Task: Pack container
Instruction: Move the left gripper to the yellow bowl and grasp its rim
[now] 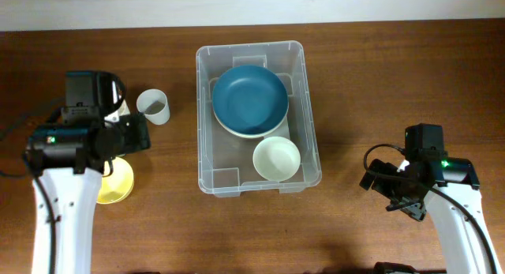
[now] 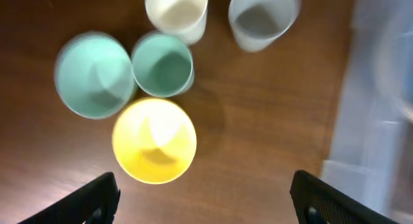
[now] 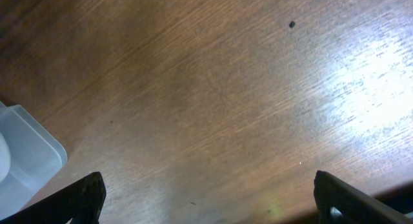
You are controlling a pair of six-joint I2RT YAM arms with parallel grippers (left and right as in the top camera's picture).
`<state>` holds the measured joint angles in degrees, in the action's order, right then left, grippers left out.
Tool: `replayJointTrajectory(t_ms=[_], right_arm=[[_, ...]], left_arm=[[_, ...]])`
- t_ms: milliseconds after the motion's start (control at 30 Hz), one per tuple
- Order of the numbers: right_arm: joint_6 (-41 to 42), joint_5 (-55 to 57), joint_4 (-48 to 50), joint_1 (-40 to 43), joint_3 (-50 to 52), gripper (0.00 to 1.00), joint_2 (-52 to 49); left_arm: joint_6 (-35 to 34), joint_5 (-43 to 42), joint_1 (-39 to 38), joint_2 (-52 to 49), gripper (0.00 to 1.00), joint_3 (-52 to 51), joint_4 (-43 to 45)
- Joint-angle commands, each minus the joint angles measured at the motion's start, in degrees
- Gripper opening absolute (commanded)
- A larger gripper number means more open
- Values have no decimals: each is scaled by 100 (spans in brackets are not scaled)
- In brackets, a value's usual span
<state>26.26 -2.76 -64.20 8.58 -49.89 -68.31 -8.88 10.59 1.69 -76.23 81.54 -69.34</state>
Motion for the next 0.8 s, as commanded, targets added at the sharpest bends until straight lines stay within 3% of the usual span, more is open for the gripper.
replayJointTrajectory(t_ms=[0,200,500,567,767], right_arm=[[-52,109,-4,-17,17,99,2],[-52,107,-4,-17,17,99,2],[-63,109,-9,-17,17,99,2],[-94,109,-9,-17,17,99,2],[-92,109,-7,-17,17,99,2]], left_arm=[[-94,-271,352,-232,90,-1115,527],[-92,-289,697,-612,99,-2197,1537],[-92,-302,935,-1950,96,-2503,2398],[-92,-337,935,-2098,89,-2503,2391],[-92,-426,933,-2153,39,-2503,2393]])
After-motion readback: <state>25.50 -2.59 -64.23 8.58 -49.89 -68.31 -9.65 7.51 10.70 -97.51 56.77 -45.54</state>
